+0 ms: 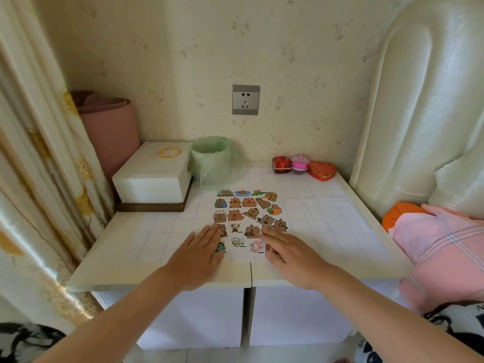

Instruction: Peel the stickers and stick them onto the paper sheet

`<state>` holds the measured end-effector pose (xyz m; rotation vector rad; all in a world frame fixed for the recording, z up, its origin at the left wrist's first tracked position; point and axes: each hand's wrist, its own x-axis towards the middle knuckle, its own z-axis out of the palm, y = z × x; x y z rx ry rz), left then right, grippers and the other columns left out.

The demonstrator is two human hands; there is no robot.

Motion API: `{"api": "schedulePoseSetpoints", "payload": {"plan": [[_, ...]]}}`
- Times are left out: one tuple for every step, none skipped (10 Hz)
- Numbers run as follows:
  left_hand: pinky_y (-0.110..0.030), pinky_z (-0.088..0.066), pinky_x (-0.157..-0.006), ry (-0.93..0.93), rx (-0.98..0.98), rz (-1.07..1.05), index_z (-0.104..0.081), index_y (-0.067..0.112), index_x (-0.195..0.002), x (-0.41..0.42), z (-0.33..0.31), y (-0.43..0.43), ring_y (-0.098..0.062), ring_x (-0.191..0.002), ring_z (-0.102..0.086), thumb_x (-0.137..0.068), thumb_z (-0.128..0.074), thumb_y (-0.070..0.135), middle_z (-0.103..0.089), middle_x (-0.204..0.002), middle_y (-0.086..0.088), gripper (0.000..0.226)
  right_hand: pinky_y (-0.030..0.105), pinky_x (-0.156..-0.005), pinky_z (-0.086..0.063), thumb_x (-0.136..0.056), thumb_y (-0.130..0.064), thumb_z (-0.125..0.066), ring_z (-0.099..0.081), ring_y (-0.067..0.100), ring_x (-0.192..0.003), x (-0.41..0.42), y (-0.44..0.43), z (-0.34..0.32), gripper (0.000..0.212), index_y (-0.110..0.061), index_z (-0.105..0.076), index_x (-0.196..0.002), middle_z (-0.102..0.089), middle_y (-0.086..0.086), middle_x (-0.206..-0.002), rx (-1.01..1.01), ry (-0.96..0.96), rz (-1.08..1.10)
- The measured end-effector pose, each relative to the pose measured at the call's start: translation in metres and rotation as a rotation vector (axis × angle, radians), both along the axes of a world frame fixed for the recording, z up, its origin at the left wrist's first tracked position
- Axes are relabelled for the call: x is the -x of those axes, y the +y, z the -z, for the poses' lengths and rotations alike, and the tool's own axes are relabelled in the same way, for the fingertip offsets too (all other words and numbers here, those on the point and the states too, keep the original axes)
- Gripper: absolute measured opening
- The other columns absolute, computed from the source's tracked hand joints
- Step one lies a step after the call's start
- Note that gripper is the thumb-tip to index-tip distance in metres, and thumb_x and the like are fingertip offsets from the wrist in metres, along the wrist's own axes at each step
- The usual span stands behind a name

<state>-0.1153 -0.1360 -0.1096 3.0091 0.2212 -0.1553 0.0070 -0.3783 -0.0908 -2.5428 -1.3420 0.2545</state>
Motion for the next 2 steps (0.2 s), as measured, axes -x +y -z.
{"api": "schedulePoseSetpoints", "payload": {"plan": [[-0.032, 0.005, -0.123, -0.007, 0.04, -0.013, 0.008, 0.024, -0.158, 0.002, -0.004, -0.001, -0.007, -0.15, 0.014, -0.106, -0.015, 0.045, 0.015, -0.164, 0.009, 0.061, 0.026, -0.118, -0.025, -0.104, -0.03, -0.041, -0.03, 0.008, -0.144, -0.004, 0.005, -0.005, 0.044, -0.022, -0.048, -0.147, -0.033, -0.012, -0.159, -0.086, -0.014, 0.04], [-0.033, -0.015, -0.122, -0.057, 0.175, -0.027, -0.026, 0.024, -0.156, -0.008, -0.022, 0.001, -0.014, -0.15, -0.015, -0.104, -0.027, 0.047, -0.02, -0.162, 0.009, 0.056, 0.031, -0.108, -0.038, -0.101, -0.027, -0.048, -0.047, 0.014, -0.131, -0.01, 0.014, -0.014, 0.036, -0.022, -0.06, -0.134, -0.055, -0.007, -0.139, -0.12, 0.032, 0.077]]}}
